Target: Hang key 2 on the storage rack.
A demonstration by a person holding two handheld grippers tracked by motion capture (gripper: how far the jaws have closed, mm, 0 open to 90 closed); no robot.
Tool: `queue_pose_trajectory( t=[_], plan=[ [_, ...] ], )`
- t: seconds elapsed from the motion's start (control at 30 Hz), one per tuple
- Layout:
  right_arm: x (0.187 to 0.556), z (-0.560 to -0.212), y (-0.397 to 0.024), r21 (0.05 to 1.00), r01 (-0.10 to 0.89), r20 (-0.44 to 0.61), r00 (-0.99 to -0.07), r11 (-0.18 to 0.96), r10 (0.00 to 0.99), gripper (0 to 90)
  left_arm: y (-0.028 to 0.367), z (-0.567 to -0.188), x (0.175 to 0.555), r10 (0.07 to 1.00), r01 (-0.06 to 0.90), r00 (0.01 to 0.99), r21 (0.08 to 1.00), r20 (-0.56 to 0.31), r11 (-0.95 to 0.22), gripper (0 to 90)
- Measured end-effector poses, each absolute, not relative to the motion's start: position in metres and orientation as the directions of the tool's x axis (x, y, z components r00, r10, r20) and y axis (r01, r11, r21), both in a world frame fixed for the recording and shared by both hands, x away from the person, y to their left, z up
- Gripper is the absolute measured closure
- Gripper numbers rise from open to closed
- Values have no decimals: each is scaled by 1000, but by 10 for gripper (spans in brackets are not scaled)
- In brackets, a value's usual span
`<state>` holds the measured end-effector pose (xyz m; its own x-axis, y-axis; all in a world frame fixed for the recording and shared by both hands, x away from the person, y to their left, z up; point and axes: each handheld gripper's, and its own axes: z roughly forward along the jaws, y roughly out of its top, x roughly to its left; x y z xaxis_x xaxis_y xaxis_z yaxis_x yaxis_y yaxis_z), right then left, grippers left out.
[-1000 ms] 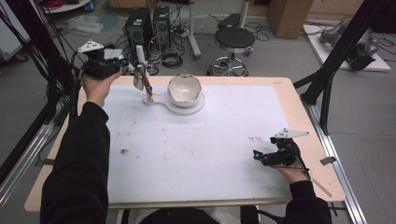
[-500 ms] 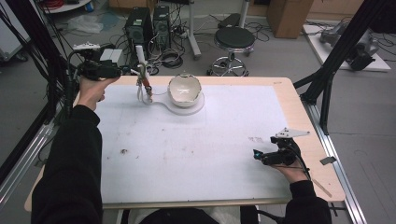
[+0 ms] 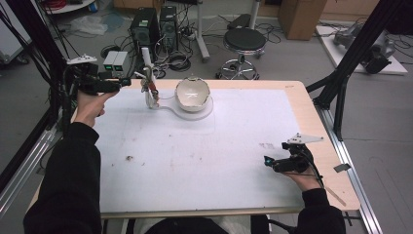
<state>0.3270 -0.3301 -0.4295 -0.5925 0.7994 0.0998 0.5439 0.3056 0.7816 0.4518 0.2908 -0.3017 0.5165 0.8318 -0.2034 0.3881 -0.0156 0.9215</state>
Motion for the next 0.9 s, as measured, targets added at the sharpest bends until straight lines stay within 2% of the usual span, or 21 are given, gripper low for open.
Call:
queue_pose_trajectory(
  t=[0.9],
  plan=[
    [328,-429,-328,782,543,103,-596,305,796,8,296,-350,392,840,362,519,931,-160,-46,17]
  ],
)
